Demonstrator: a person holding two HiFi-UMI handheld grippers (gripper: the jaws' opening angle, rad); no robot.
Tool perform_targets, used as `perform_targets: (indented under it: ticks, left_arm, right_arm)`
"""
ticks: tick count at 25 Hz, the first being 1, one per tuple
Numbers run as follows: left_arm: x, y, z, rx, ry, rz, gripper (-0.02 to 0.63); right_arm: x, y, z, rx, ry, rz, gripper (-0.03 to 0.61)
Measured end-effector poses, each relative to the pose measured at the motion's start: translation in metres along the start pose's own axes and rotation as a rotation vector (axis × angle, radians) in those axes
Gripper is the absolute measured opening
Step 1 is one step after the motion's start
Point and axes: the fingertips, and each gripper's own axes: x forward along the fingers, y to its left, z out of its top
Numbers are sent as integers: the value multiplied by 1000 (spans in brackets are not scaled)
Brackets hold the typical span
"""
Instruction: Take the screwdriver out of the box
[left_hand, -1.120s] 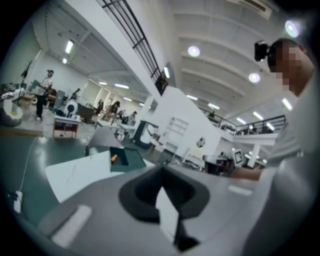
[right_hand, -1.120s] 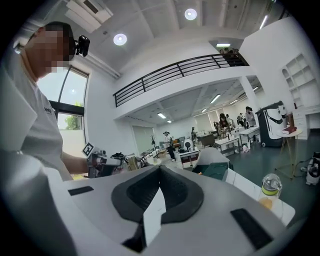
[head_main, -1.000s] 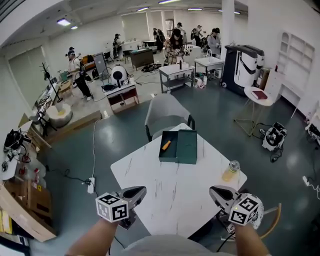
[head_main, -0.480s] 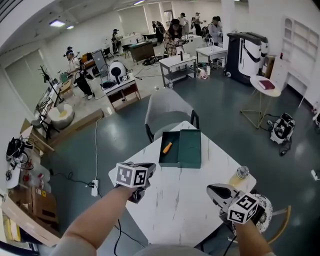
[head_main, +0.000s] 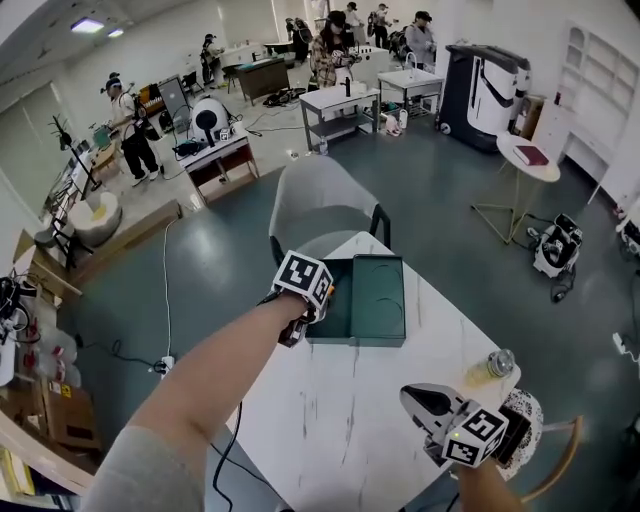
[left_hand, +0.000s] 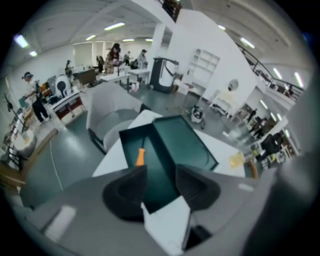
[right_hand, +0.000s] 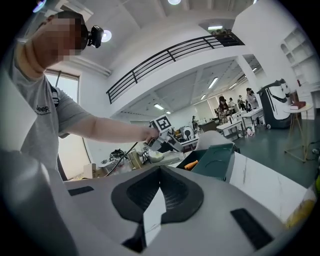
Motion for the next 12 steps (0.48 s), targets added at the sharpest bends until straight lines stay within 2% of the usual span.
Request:
perform_targets:
  ticks: [4, 12]
  left_arm:
    - [40, 25, 16, 37, 107, 70, 202]
    - [86, 46, 16, 15, 255, 113, 210]
  right_arm:
    - [3, -18, -12, 26, 10, -11, 8]
    - [2, -50, -20, 56, -1, -35, 8]
